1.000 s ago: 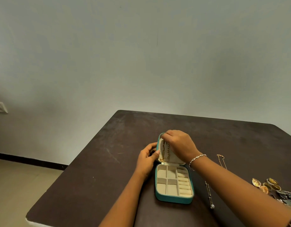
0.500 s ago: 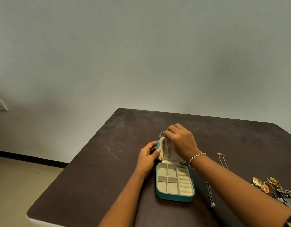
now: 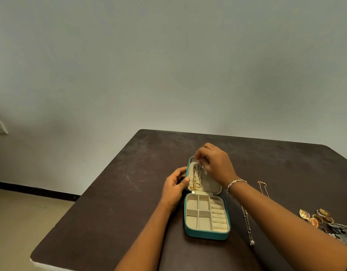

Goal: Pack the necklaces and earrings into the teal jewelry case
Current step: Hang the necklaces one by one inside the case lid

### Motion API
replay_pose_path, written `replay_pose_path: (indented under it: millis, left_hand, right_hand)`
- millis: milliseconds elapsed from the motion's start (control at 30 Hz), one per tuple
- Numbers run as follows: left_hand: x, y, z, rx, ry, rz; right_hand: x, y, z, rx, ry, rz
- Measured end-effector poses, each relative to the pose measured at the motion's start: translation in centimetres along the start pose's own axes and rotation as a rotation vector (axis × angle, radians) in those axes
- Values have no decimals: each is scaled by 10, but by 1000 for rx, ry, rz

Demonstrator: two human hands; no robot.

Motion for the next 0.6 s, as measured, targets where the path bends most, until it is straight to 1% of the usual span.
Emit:
replay_pose_path:
  millis: [167,300,467,600]
  left_hand:
    - [-2,-1,-2,24,-33,-2]
    - [-3,-2,-4,47,-96,-17]
    - [-2,-2,-5,80,-173,-15]
    - [-1,-2,-6,106,-229,-15]
  right_hand:
    - [8,8,-22,71,-151,80]
    - [22,27,-41,80,-205,145]
    - [34,63,-61,15,-197,170]
    - [41,100,-67,-103,-178,149]
Point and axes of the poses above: each hand's wrist, its own y-axis away from the middle knuckle, its own z-axis out of the palm, x = y × z, the point moved 8 cm from there along -y, towards the middle knuckle, and after that the axes turned 9 degrees about y, right-handed, at the moved point
